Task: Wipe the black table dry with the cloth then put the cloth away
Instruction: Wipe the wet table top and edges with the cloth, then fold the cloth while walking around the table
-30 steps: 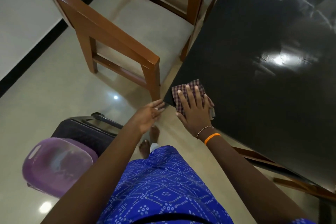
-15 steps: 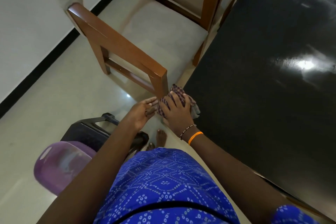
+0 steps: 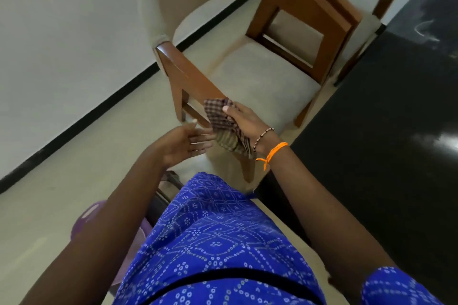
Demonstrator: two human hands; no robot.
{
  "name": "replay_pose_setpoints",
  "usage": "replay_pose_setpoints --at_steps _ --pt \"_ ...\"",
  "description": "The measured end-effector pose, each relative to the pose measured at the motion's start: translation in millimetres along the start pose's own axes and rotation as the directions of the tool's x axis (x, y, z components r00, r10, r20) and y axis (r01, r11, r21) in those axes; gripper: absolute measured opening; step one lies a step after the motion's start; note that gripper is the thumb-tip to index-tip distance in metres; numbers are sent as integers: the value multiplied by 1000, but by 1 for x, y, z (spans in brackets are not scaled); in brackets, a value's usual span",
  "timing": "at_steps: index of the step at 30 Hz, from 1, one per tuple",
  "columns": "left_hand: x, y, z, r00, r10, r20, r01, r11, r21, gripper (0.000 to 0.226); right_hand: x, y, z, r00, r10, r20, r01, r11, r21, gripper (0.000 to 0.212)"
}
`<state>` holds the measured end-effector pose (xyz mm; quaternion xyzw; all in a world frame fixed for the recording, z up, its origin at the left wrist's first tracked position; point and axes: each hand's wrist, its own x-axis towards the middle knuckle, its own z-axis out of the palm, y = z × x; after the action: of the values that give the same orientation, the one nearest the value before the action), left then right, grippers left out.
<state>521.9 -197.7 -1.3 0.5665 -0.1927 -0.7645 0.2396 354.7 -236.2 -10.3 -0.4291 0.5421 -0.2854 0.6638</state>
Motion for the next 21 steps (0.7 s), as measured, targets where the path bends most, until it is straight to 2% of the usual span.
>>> replay_pose_setpoints --at_steps 1,3,5,6,10,12,15,17,21 --pt "-1 7 0 1000 23 22 -22 1000 -16 51 3 -8 6 999 -10 41 10 1000 9 25" --pt "2 21 -3 995 91 44 -80 977 -196 64 12 -26 21 991 -37 130 44 998 -51 29" --pt "7 36 -12 986 165 15 -145 905 -400 70 30 -38 36 972 -46 229 70 993 -97 39" --pt "11 43 -17 981 195 -9 -178 877 -445 70 38 -41 43 967 -63 245 94 989 -116 42" --pt "33 72 -59 955 251 -161 -298 820 -488 42 95 -51 82 971 -90 221 133 973 -188 39" --pt "49 86 -89 953 237 -187 -301 782 -545 25 128 -56 103 967 -94 238 150 962 -226 38" --pt "69 117 -140 944 213 -250 -320 772 -550 23 185 -76 138 965 -68 255 143 946 -290 41" --pt "74 135 -156 934 201 -295 -338 764 -550 26 208 -88 153 978 -86 190 134 957 -258 42" --pt "80 198 -233 917 167 -362 -352 767 -536 30 284 -124 229 987 138 88 -120 975 -186 64"
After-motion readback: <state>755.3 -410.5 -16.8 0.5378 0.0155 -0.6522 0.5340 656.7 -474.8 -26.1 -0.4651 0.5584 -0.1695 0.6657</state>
